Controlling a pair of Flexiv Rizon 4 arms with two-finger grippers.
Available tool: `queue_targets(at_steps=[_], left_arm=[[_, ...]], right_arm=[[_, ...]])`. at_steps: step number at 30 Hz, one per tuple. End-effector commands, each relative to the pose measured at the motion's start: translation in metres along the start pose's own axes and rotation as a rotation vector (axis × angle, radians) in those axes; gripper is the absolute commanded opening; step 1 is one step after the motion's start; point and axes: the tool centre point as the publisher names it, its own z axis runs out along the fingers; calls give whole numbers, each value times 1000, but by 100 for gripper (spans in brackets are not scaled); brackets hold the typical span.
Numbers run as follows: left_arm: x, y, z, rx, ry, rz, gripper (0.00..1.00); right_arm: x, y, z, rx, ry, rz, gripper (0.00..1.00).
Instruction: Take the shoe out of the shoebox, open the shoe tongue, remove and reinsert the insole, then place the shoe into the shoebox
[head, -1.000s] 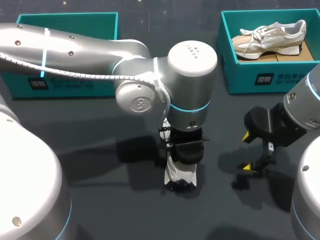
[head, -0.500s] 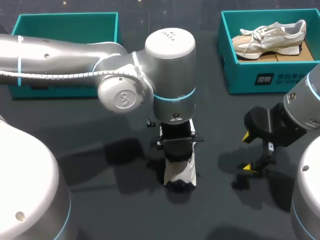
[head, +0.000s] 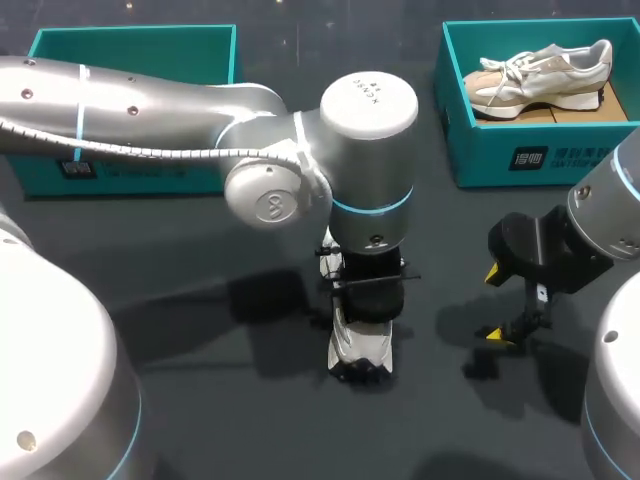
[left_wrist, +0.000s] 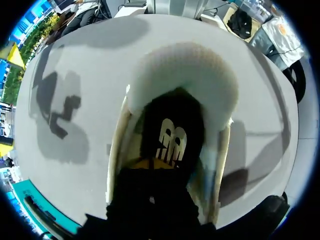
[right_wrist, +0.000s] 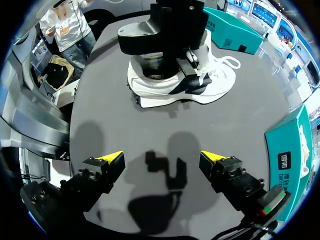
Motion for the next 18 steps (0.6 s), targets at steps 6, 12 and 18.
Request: queue_targets(at_steps=[6, 12, 18], left_arm=[[14, -13, -50, -142, -149, 5, 0], [8, 0, -61, -192, -156, -18, 0], [1, 10, -62, -222, -138, -27, 0]], right_arm=[[2, 0, 0, 1, -4, 0, 100], [2, 0, 0, 1, -4, 0, 100], [2, 0, 0, 1, -4, 0, 100]])
